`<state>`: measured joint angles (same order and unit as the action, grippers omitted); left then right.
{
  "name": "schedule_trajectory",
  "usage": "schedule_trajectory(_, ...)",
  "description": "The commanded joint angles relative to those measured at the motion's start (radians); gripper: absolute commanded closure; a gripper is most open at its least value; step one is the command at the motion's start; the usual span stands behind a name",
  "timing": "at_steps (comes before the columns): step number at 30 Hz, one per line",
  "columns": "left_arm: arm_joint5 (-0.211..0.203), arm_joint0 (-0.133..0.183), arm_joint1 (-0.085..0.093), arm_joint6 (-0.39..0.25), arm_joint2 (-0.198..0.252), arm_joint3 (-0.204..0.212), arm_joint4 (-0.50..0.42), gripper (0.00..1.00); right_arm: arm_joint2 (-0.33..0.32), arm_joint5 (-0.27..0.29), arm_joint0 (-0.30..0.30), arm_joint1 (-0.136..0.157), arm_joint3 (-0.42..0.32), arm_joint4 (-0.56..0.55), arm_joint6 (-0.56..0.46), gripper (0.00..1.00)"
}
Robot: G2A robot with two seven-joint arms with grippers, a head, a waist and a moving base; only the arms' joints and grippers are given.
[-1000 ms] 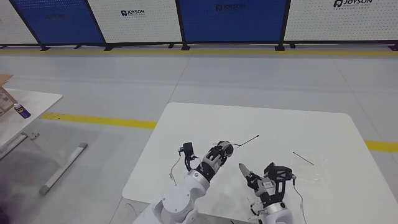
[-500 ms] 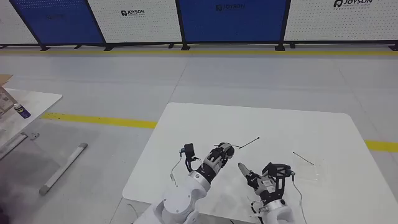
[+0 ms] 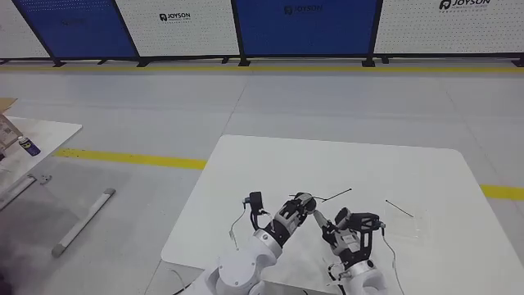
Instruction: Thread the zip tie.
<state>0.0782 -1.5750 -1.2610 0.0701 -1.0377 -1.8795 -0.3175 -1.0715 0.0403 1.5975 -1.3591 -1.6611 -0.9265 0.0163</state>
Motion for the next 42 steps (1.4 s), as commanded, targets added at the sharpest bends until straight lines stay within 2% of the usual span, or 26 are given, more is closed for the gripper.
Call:
schedule_trajectory(1,0.001,0.001,-0.001,-0.001,0.005,0.002,0.0,1.0,-0.008,0.023,-0.005,0.0,0.006,0.031,-0.002,0.65)
schedule_trajectory(12,0.007,0.0,-0.002,-0.009,0.001,0.007,-0.006,1.0,-0.025,0.088,-0.002,0.006,-0.009,0.069,-0.022,0.64)
schedule_trajectory(20,0.014,-0.001,-0.003,-0.015,-0.002,0.009,-0.001,1.0,-0.025,0.095,-0.001,0.007,-0.019,0.066,-0.01,0.69)
schedule_trajectory(26,0.021,0.001,-0.003,-0.028,-0.001,0.01,0.003,1.0,-0.025,0.097,0.002,0.009,-0.025,0.062,-0.013,0.68)
schedule_trajectory(30,0.022,0.002,-0.003,-0.033,0.0,0.014,0.011,1.0,-0.022,0.1,0.0,0.009,-0.024,0.064,-0.008,0.73)
schedule_trajectory(42,0.022,-0.003,-0.003,-0.04,0.0,0.013,0.023,1.0,-0.015,0.106,-0.005,0.009,-0.016,0.067,0.005,0.74)
